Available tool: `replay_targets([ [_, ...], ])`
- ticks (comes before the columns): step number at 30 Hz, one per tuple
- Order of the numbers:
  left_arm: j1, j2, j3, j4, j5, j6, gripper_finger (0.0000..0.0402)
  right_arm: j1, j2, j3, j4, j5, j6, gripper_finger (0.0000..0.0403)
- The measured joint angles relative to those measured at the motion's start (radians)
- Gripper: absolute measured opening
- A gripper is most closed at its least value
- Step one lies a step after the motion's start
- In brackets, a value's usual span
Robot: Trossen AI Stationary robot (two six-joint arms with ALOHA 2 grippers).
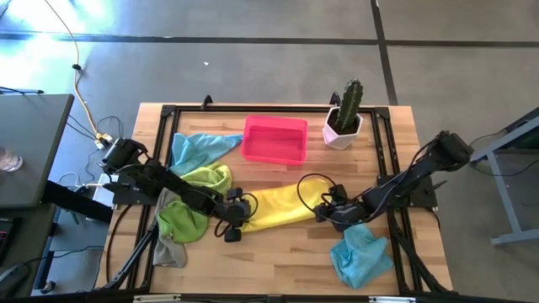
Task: Fold microfiber towels
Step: Fold the yellow microfiber cloth on the table
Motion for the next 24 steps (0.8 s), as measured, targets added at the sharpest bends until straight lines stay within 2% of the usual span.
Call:
replay_targets([
  [5, 0.000, 0.001, -0.001, 0.001, 0.000, 0.001, 0.0074, 0.000, 0.077, 0.000, 0.092, -0.029, -0.001, 0.0171],
  [12, 0.000, 0.001, -0.002, 0.006, -0.003, 0.000, 0.0074, 0.000, 0.140, 0.003, 0.186, -0.014, 0.007, 0.0171],
  [24, 0.000, 0.001, -0.003, 0.009, -0.003, 0.000, 0.0074, -0.010, 0.163, 0.044, 0.122, -0.014, 0.005, 0.0171],
])
